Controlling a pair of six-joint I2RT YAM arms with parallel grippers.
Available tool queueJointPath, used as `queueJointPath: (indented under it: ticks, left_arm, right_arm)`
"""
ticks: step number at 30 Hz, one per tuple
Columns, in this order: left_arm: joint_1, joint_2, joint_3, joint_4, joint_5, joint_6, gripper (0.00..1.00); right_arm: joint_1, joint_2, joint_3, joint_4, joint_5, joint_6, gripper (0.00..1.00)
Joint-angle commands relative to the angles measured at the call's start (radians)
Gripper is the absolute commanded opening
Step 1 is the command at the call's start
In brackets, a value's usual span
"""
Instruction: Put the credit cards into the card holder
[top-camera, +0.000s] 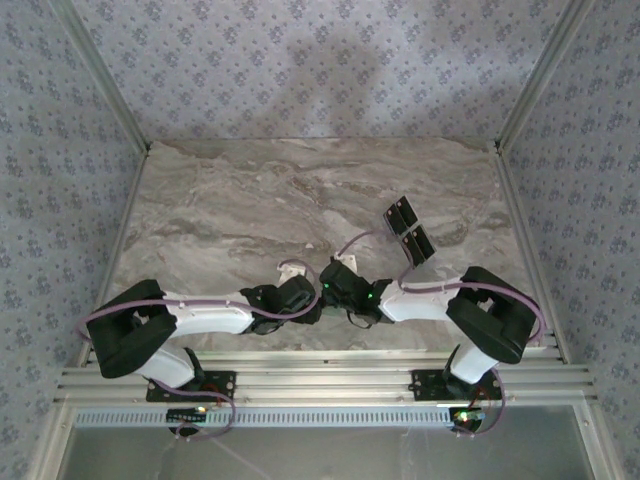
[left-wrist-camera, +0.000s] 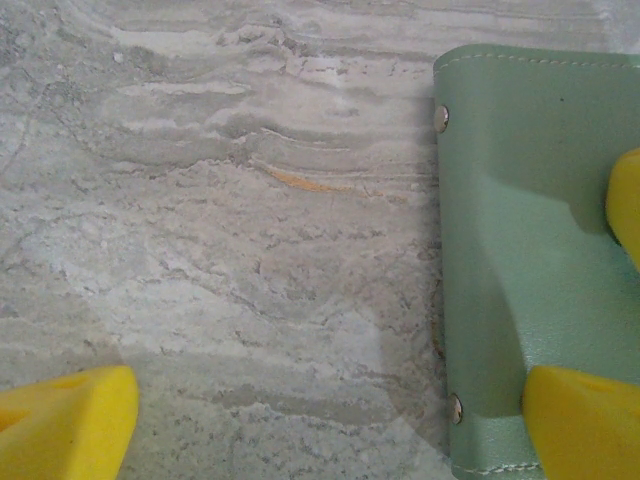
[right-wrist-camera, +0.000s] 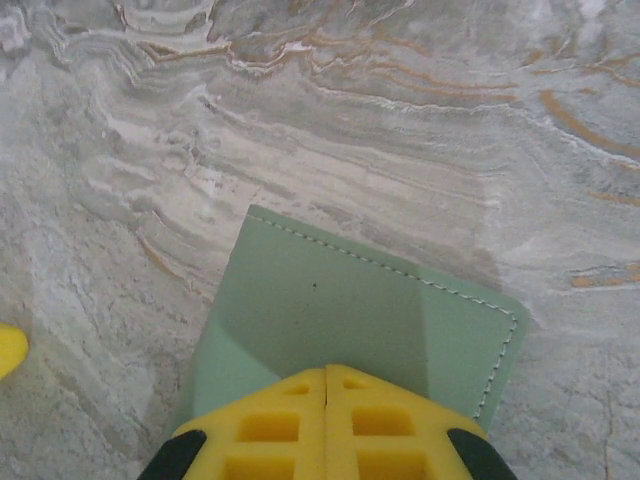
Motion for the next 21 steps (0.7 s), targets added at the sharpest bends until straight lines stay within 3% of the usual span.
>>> queueJointPath:
  ticks: [1, 9, 21]
  left_arm:
    - [0.001, 0.047, -0.022, 0.007, 0.111, -0.024, 0.98]
    - [0.001, 0.042, -0.023, 0.002, 0.106, -0.028, 0.98]
    - [0.000, 0.047, -0.022, 0.010, 0.103, -0.035, 0.98]
  right_arm:
    - [0.035, 0.083, -0.102, -0.123, -0.029, 0.094, 0.00]
    - [0.037, -0.004, -0.124, -0.115, -0.016, 0.092, 0.00]
    - [-0.088, -0.139, 0.015, -0.189, -0.196, -0.124, 0.00]
